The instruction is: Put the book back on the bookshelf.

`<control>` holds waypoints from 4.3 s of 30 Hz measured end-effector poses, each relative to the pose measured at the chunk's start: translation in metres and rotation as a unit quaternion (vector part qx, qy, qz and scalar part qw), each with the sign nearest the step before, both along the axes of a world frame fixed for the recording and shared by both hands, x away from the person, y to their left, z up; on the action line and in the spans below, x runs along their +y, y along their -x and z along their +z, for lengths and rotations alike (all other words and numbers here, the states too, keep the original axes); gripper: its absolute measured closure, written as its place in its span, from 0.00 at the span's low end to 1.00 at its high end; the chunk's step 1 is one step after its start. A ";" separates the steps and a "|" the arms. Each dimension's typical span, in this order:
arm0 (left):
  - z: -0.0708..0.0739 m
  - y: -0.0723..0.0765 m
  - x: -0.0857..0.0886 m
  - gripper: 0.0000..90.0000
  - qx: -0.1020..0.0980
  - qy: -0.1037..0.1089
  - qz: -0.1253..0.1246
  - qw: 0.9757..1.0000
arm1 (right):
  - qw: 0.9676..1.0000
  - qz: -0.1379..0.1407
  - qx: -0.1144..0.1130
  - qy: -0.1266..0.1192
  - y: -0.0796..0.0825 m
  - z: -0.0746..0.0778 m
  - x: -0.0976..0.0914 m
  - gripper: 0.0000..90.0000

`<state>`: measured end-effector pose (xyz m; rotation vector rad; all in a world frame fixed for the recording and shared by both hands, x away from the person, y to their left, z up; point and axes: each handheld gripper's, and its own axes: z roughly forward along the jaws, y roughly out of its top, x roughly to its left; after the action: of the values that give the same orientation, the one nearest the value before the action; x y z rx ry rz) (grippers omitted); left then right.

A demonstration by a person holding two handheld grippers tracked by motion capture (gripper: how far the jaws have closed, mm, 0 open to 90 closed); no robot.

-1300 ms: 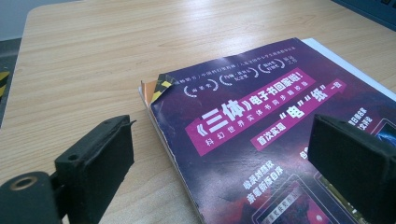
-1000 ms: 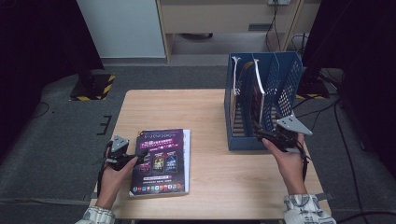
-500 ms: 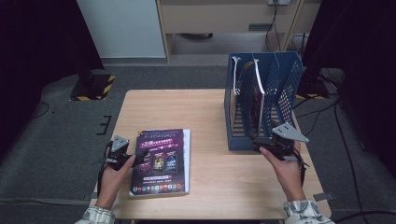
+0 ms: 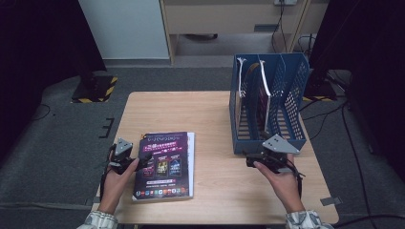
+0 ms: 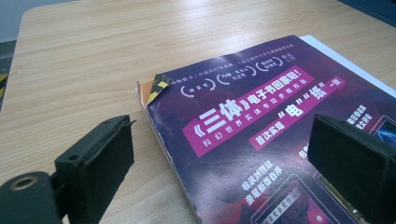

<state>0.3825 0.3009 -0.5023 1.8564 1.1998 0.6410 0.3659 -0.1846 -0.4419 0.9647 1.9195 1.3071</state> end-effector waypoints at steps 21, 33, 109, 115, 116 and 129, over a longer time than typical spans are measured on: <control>-0.007 -0.006 -0.001 0.13 0.036 -0.007 -0.008 0.999 | 0.995 0.079 0.024 0.052 0.006 -0.020 0.056 0.13; -0.021 -0.012 -0.003 0.09 0.078 0.009 -0.015 0.997 | 0.989 0.113 0.042 0.082 0.007 -0.036 0.083 0.13; -0.010 0.002 -0.053 0.29 0.047 -0.009 -0.102 0.994 | 0.974 0.152 0.162 0.053 -0.036 -0.074 0.138 0.11; -0.013 0.002 -0.053 0.31 0.049 -0.009 -0.100 0.994 | 0.970 0.151 0.187 0.039 -0.043 -0.080 0.141 0.10; -0.014 0.002 -0.054 0.31 0.050 -0.011 -0.100 0.994 | 0.968 0.154 0.192 0.039 -0.043 -0.081 0.141 0.10; -0.016 0.005 -0.058 0.30 0.042 -0.034 -0.099 0.994 | 0.965 0.150 0.215 0.032 -0.048 -0.086 0.142 0.10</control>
<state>0.3779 0.2427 -0.5179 2.0463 1.0399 0.5035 0.4140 -0.0422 -0.5284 1.0152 2.5055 1.2613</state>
